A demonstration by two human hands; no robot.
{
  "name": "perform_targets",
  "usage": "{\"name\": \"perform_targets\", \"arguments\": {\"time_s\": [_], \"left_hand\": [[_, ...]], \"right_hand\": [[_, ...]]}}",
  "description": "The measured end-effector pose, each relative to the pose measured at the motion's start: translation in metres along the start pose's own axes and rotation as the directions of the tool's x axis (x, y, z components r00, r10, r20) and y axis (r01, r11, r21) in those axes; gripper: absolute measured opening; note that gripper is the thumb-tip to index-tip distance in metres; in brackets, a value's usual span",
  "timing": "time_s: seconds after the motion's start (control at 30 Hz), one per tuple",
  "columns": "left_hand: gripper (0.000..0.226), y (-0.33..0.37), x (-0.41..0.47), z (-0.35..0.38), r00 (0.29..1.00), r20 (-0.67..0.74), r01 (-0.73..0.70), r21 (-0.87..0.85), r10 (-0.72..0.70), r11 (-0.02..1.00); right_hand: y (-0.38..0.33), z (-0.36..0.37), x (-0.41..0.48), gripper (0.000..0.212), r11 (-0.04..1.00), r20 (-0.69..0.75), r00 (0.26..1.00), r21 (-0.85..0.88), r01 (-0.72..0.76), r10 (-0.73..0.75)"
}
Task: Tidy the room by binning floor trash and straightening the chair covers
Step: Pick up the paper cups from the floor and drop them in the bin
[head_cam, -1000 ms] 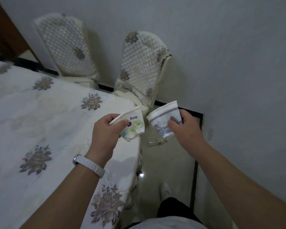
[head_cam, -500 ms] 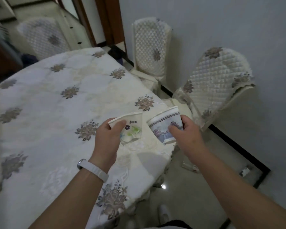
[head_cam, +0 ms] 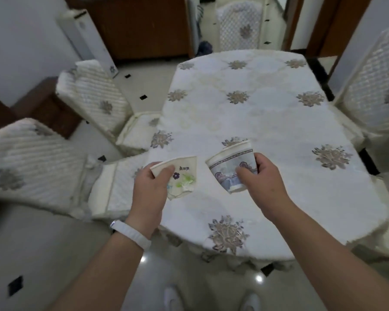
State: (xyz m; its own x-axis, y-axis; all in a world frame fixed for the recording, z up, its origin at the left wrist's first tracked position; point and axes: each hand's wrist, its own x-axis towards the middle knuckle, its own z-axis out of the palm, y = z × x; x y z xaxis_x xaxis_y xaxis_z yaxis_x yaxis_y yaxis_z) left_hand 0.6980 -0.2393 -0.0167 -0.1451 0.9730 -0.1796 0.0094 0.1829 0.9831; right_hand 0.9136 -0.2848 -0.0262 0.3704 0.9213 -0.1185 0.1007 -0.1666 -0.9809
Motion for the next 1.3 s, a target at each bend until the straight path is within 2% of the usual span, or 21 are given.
{"name": "perform_targets", "arguments": {"time_s": [0.17, 0.27, 0.43, 0.77, 1.13, 1.3], "left_hand": [[0.012, -0.007, 0.007, -0.082, 0.99, -0.141, 0.002, -0.069, -0.012, 0.998], [0.008, -0.011, 0.019, -0.133, 0.987, -0.159, -0.005, -0.093, -0.01, 0.996], [0.029, -0.017, 0.052, -0.223, 0.979, -0.194, 0.045, -0.098, -0.064, 0.994], [0.014, -0.019, 0.086, -0.376, 0.936, -0.344, 0.006, -0.193, -0.073, 0.981], [0.017, -0.021, 0.104, -0.507, 0.804, -0.589, -0.036, -0.194, -0.087, 0.98], [0.015, -0.02, 0.139, -0.564, 0.738, -0.667, -0.039, -0.192, -0.102, 0.981]], "right_hand": [[-0.016, 0.085, -0.01, 0.016, 0.999, 0.124, 0.992, -0.038, 0.029, -0.025], [-0.026, 0.14, -0.02, 0.016, 0.997, 0.14, 0.989, -0.065, 0.052, -0.042], [-0.033, 0.233, -0.032, 0.01, 0.991, 0.177, 0.984, -0.118, 0.058, -0.036], [-0.047, 0.395, -0.046, 0.008, 0.987, 0.318, 0.948, -0.138, 0.081, -0.034], [-0.077, 0.551, -0.044, 0.008, 0.976, 0.576, 0.812, -0.111, 0.188, -0.091], [-0.089, 0.638, -0.03, 0.013, 0.982, 0.663, 0.744, -0.077, 0.171, -0.078]]}}
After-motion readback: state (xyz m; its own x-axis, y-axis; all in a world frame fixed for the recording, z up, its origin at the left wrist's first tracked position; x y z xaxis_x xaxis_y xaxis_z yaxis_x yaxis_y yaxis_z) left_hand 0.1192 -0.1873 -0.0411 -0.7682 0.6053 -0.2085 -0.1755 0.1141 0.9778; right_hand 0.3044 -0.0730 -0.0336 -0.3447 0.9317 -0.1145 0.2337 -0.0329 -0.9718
